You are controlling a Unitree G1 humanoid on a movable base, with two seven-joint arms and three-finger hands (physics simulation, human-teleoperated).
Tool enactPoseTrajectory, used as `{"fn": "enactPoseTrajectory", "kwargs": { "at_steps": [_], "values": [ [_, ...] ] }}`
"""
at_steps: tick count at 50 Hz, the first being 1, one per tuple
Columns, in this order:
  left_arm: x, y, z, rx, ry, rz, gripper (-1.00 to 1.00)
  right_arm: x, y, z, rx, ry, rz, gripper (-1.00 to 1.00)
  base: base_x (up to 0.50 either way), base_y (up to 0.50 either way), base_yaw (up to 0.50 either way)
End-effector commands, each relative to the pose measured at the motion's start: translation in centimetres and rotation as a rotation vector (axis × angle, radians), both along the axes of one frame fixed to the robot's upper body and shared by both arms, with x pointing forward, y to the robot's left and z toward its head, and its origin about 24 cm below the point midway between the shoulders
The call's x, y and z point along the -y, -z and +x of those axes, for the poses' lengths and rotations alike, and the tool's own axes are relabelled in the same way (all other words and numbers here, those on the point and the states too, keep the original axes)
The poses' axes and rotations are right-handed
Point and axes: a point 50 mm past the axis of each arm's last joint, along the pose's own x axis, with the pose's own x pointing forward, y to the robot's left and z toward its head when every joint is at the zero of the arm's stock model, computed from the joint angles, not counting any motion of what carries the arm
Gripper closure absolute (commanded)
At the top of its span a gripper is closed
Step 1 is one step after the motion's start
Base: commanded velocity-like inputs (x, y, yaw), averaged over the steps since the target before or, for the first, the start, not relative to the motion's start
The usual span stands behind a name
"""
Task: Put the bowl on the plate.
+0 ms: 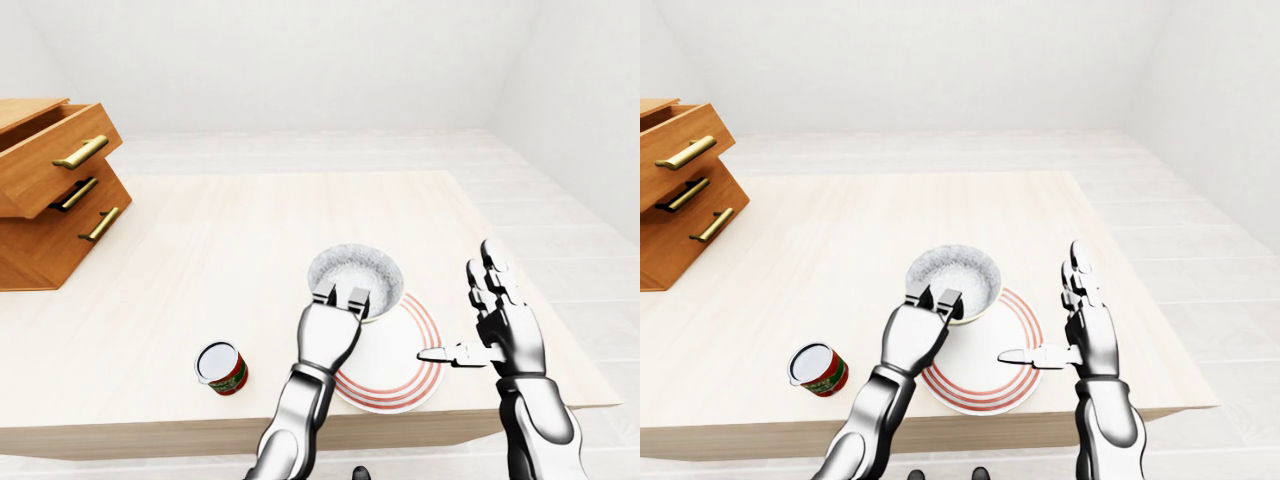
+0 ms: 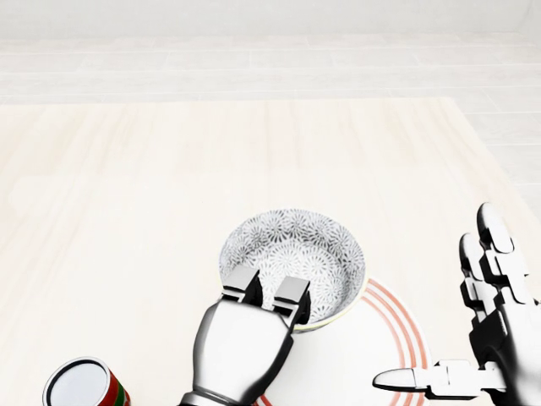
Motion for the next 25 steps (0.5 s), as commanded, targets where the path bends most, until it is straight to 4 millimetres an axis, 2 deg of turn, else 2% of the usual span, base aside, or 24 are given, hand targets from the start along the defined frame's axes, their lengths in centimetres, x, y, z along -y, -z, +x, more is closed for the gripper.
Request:
{"fn": "enactPoseTrajectory", "kwargs": {
  "at_steps": [1, 25],
  "values": [
    [0.8, 0.2, -0.6, 0.054, 0.023, 0.026, 1.00, 0.0, 0.6, 0.2, -0.023, 0.001, 0.008, -1.00, 0.00, 0.00, 0.00],
    [2.0, 1.9, -2.8, 0.059, 0.090, 0.038, 1.00, 0.3, 0.5, 0.0, -0.020, 0.007, 0.013, -1.00, 0.00, 0.00, 0.00]
  ]
}}
